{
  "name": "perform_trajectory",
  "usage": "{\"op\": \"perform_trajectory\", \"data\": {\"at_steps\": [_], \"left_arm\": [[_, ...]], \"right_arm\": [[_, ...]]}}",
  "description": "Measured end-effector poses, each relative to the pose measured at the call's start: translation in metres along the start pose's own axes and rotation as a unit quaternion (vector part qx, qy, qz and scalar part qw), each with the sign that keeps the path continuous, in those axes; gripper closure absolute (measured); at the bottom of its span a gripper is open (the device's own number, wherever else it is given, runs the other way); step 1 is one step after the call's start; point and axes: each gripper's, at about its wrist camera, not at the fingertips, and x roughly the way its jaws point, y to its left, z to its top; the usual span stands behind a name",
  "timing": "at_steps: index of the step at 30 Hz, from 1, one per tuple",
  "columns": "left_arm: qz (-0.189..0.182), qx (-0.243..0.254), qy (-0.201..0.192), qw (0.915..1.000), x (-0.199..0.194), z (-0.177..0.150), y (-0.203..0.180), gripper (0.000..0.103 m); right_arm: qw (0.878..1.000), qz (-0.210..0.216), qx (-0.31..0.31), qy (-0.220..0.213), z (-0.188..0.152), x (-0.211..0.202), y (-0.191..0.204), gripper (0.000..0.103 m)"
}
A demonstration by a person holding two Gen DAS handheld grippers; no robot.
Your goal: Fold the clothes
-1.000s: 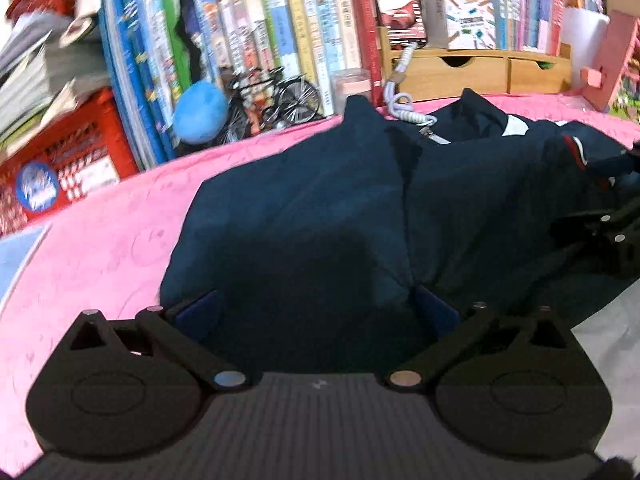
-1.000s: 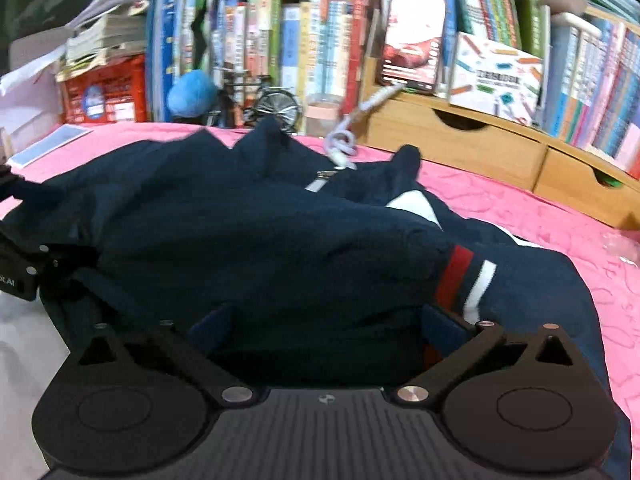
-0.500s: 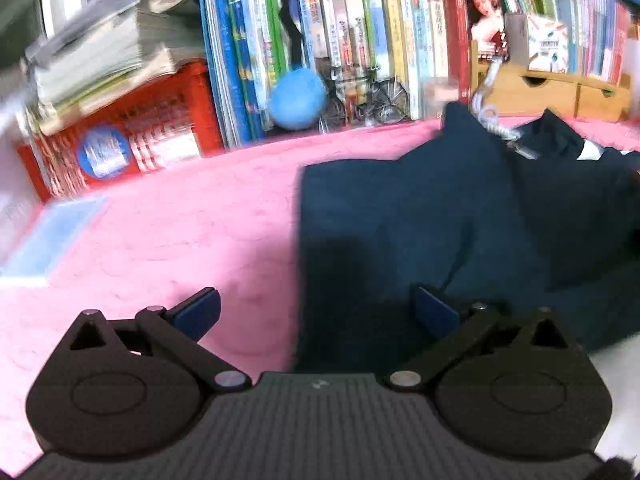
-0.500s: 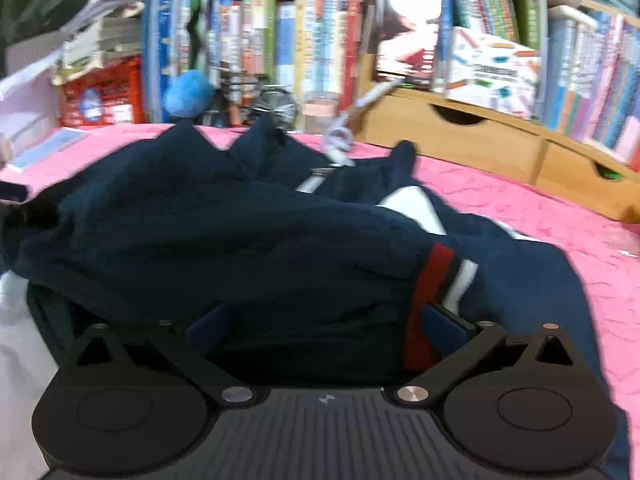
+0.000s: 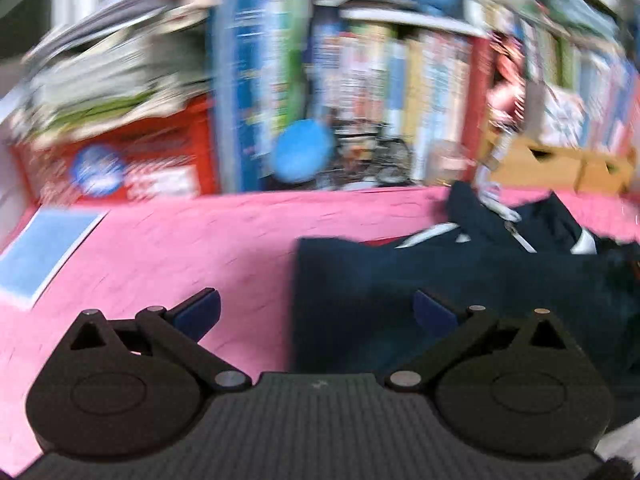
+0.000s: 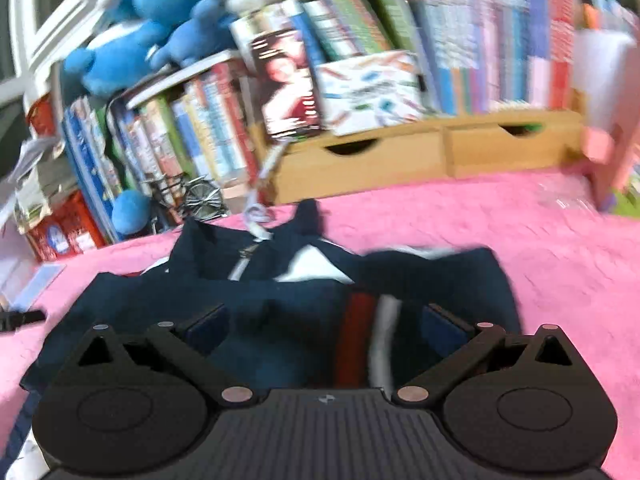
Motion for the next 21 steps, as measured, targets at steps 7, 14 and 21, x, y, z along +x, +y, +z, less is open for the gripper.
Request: {"op": "perform_trajectory", "data": {"at_steps": [7, 14, 21], "left_arm": [[0.037, 0.048, 0.039, 0.9974, 0.053, -0.022, -0.017, 0.000], [0.037, -0.045, 0.059, 0.9965, 0.060, -0.025, 0.014, 0.000], [0.025, -0.041, 0.052, 0.9975, 0.005, -0.030, 0.012, 0.000]], "right_arm": [[0.993, -0.071, -0.080, 0.050, -0.006, 0.059, 0.022, 0.000], [0.993, -0.086, -0.072, 0.037, -0.015, 0.064, 0.011, 0.000], [0.996, -0.059, -0.037, 0.052, -0.011, 0.044, -0.009, 0.000]]}}
